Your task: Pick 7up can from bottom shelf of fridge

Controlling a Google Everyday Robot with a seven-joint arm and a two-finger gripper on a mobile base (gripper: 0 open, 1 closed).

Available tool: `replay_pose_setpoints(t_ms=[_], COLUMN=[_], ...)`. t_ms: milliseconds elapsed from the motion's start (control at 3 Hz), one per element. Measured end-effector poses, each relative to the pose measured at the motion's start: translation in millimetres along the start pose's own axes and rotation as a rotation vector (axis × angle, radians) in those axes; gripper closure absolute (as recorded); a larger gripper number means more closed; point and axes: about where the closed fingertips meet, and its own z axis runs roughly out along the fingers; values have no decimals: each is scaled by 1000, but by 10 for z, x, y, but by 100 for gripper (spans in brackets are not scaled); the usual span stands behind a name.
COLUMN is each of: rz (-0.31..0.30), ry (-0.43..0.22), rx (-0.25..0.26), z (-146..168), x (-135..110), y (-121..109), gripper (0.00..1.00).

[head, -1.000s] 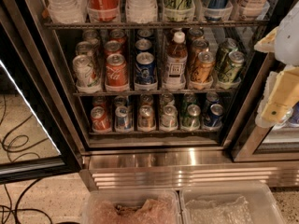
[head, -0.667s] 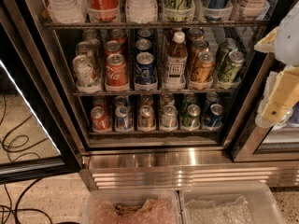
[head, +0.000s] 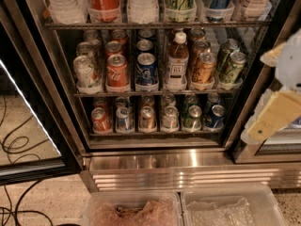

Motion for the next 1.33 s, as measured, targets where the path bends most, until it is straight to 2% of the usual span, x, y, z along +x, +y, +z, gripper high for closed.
replay_pose_setpoints(t_ms=[333,667,1000,1333], rz=[51,50,130,361], ry=[1,0,-78,-207], rx=[8,8,40,14], z=[219,220,290,544], x=[165,160,42,-242], y=[54,54,21,393], gripper=[0,0,0,0])
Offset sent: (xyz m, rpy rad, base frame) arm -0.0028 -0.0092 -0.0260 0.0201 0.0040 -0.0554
